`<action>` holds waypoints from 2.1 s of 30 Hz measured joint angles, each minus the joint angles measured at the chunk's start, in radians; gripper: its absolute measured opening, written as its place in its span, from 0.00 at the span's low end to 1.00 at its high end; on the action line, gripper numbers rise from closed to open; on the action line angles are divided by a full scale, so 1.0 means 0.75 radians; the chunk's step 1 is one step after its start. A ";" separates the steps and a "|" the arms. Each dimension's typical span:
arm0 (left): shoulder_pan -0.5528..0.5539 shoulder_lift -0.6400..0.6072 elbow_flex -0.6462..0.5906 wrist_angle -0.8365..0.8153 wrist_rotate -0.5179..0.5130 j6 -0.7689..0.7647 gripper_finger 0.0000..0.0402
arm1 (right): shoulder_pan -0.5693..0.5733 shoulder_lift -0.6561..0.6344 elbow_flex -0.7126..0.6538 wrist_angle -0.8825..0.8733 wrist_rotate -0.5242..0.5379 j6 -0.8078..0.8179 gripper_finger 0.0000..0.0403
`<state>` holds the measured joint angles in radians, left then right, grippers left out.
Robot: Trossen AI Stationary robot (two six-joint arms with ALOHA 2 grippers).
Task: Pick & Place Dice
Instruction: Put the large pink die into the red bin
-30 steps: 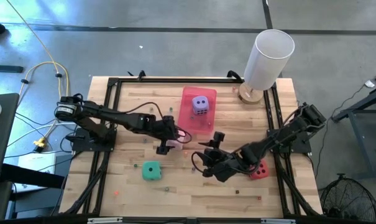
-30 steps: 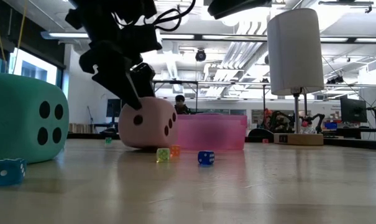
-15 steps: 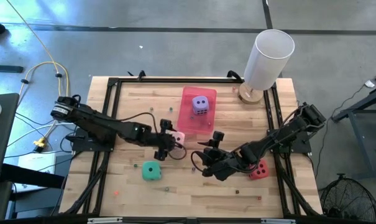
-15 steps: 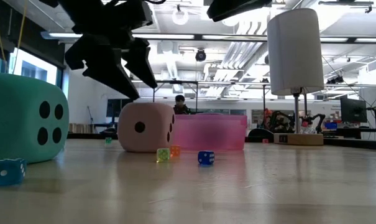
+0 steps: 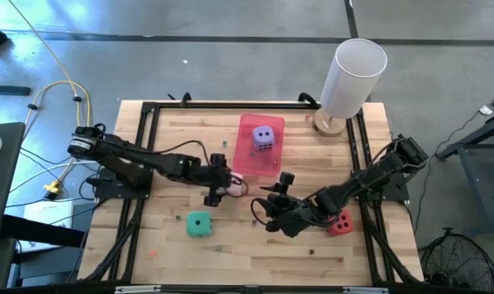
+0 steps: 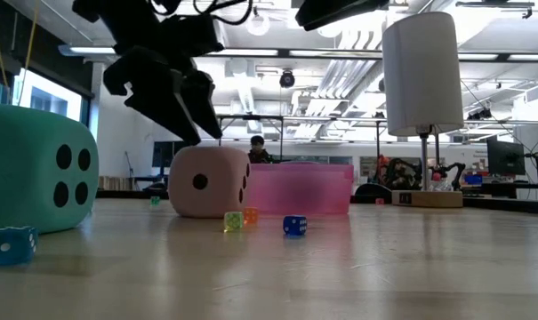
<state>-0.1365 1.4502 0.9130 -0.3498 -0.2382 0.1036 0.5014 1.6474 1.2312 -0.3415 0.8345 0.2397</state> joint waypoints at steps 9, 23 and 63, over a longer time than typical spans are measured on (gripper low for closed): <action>0.079 0.027 0.001 0.002 0.116 0.000 0.99 | 0.000 0.000 0.001 0.000 -0.001 -0.003 0.43; 0.129 0.130 0.006 -0.014 0.211 -0.066 0.99 | -0.001 0.000 0.001 -0.009 -0.006 -0.001 0.43; 0.229 -0.283 0.054 0.090 0.089 -0.361 0.80 | 0.001 0.000 0.001 -0.008 -0.002 0.007 0.43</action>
<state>0.0353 1.2377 0.9535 -0.2824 -0.1719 -0.1670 0.5018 1.6474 1.2316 -0.3473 0.8327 0.2448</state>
